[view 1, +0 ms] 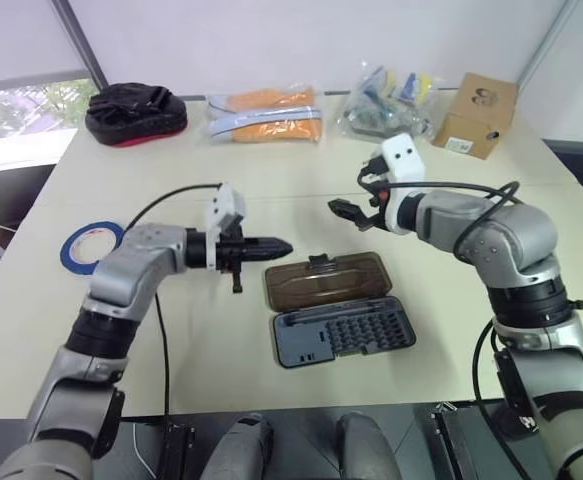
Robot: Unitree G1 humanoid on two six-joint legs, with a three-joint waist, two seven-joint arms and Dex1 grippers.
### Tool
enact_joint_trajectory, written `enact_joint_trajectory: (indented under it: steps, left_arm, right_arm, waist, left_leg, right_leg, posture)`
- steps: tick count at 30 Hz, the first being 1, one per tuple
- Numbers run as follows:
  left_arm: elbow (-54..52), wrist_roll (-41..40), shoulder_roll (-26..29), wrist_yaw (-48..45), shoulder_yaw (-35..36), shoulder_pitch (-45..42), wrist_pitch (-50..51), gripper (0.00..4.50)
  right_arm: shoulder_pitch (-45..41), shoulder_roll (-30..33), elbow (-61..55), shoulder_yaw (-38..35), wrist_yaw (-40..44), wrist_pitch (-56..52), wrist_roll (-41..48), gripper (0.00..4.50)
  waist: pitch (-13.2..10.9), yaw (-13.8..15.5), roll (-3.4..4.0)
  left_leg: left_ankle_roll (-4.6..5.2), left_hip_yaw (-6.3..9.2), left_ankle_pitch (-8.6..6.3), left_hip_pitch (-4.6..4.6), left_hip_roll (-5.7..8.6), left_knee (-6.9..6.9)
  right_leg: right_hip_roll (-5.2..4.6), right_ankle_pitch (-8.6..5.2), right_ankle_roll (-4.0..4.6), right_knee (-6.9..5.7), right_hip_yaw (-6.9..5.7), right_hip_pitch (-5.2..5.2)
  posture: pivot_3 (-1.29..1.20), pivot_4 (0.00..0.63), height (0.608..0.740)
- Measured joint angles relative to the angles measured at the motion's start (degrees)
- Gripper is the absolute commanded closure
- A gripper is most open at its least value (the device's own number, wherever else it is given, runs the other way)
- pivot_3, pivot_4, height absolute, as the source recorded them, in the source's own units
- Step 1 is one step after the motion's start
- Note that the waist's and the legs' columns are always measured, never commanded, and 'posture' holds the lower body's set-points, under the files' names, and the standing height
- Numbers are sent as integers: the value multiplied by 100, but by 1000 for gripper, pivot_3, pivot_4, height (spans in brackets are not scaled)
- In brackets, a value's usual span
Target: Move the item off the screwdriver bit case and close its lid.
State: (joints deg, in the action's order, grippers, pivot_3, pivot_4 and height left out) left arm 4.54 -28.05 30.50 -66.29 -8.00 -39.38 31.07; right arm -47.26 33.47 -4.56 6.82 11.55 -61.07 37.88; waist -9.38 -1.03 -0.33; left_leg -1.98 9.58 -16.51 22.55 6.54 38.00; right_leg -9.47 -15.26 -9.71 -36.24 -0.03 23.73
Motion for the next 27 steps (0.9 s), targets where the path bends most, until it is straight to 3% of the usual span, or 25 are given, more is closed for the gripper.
enact_joint_trajectory:
  steps: [4, 12, 20, 27]
  left_arm:
    - [-95, 4, 44, -644, -481, -146, 134, 4440]
    - [-639, 177, 683, -1705, -1232, 355, 206, 4440]
    - [-1051, 255, 782, -1659, -1288, 801, 215, 4440]
    - [-1378, 510, 700, -1072, -1333, 1424, 157, 4440]
  right_arm:
    - [3, -80, 83, -128, 365, 44, -147, 0]
    - [407, 11, 610, -16, 1326, 633, -766, 0]
    - [549, 12, 770, 79, 1719, 861, -1246, 0]
    - [556, -26, 837, 87, 1889, 930, -1564, 0]
  waist:
    - [0, -42, 0]
    - [0, -107, 1]
    - [0, -122, 1]
    - [0, -105, 1]
  left_leg:
    - [0, -2, 0, 0, -2, -4]
    - [0, 1, 0, 0, -3, -4]
    - [0, 1, 0, 0, -4, -5]
    - [0, 2, 0, 0, -4, -5]
  right_leg:
    - [0, 0, 0, -1, 1, 3]
    - [0, 0, 0, -1, 1, 3]
    - [0, 0, 0, -1, 1, 4]
    - [0, 0, 0, -1, 1, 3]
  posture:
    - [0, 150, 740]
    - [0, 150, 740]
    - [0, 150, 740]
    - [0, 150, 740]
